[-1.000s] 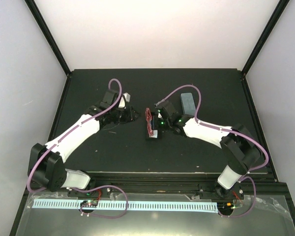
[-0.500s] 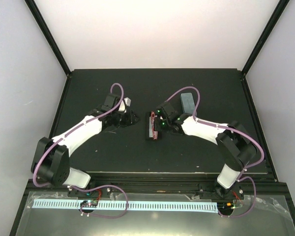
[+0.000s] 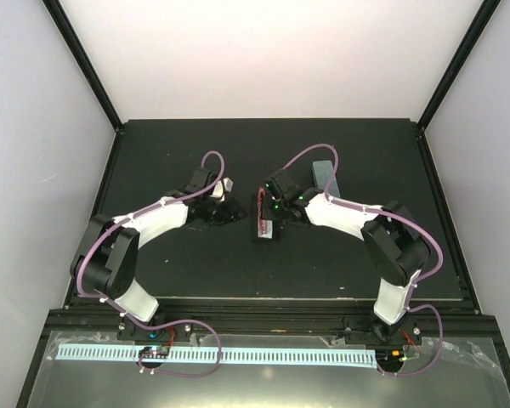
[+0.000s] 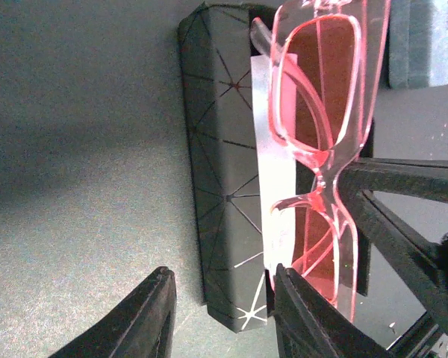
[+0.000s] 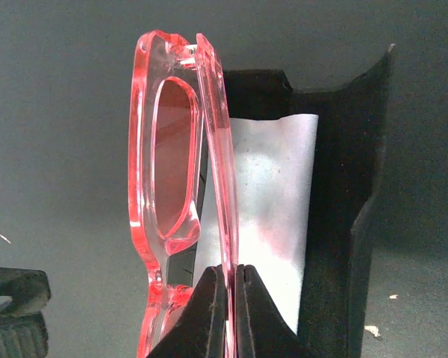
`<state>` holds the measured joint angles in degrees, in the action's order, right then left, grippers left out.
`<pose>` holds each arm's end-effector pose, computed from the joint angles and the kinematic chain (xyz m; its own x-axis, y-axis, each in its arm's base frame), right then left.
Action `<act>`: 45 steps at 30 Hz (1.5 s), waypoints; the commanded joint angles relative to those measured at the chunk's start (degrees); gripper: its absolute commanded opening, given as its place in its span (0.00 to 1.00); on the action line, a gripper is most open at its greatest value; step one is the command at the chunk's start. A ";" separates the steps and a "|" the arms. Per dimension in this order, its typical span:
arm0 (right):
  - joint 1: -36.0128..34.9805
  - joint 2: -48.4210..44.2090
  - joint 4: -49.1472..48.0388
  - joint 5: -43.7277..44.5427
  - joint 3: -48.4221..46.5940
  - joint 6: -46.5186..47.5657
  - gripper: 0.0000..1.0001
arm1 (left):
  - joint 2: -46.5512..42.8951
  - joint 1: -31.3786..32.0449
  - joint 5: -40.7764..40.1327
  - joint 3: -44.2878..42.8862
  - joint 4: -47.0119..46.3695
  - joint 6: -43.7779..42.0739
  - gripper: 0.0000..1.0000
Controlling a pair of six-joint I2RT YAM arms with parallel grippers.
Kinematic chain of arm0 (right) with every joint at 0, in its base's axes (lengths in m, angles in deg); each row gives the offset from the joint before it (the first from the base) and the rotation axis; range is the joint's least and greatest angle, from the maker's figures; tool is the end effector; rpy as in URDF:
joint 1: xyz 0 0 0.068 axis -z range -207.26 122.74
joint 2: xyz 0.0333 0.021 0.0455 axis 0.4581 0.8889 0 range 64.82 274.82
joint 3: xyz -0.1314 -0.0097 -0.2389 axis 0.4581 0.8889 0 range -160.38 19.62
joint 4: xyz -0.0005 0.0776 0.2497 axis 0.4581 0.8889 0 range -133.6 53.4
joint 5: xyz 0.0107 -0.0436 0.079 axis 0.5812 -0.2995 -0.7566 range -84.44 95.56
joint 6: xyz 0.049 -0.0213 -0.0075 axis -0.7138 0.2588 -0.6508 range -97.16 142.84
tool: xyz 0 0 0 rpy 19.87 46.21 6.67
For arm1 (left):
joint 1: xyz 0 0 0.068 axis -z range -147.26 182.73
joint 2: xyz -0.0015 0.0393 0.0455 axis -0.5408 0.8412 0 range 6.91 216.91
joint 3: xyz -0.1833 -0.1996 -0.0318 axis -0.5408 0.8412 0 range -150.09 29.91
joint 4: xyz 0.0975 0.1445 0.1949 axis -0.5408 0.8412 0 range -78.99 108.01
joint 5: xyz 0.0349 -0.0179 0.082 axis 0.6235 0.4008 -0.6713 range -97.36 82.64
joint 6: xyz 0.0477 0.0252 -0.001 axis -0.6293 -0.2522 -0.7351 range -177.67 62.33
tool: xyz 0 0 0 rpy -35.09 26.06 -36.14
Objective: Organize the sunglasses
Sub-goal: Place the sunglasses in the sunglasses case.
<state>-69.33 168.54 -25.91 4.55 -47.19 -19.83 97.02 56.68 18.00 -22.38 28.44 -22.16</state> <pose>0.2802 0.2538 0.1814 -0.9041 0.0969 -0.4161 -0.0880 0.9109 0.4032 0.2783 -0.1403 0.1875 -0.9539 -0.1507 -0.2597 0.0441 0.7853 -0.6175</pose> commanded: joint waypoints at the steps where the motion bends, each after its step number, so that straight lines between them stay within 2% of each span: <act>1: 0.24 0.41 1.14 2.03 -1.00 -2.02 0.01 | 1.74 -0.46 2.21 0.49 -3.32 -0.28 0.35; 7: 0.23 1.19 1.31 0.99 1.14 -5.68 0.01 | 2.84 -0.40 2.64 0.67 -4.01 -0.02 0.34; 18: 0.21 3.82 1.21 -2.41 -2.10 -2.93 0.03 | 3.64 -0.39 3.15 0.90 -4.55 0.10 0.34; 31: -0.15 0.04 6.00 2.84 -1.76 -0.62 0.26 | 4.30 -0.39 3.44 0.96 -4.69 0.09 0.34; 38: -2.52 -3.40 8.63 7.83 -2.84 2.95 0.29 | 4.29 -0.39 3.30 1.01 -4.69 0.09 0.34; 45: -7.38 0.67 12.65 10.70 -8.58 6.54 0.30 | 1.96 -0.47 -1.54 2.25 -4.67 1.70 0.33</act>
<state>-74.22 167.01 -16.03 11.91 -51.87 -16.36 100.78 56.68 19.84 -21.34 24.49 -21.85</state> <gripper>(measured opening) 0.303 0.334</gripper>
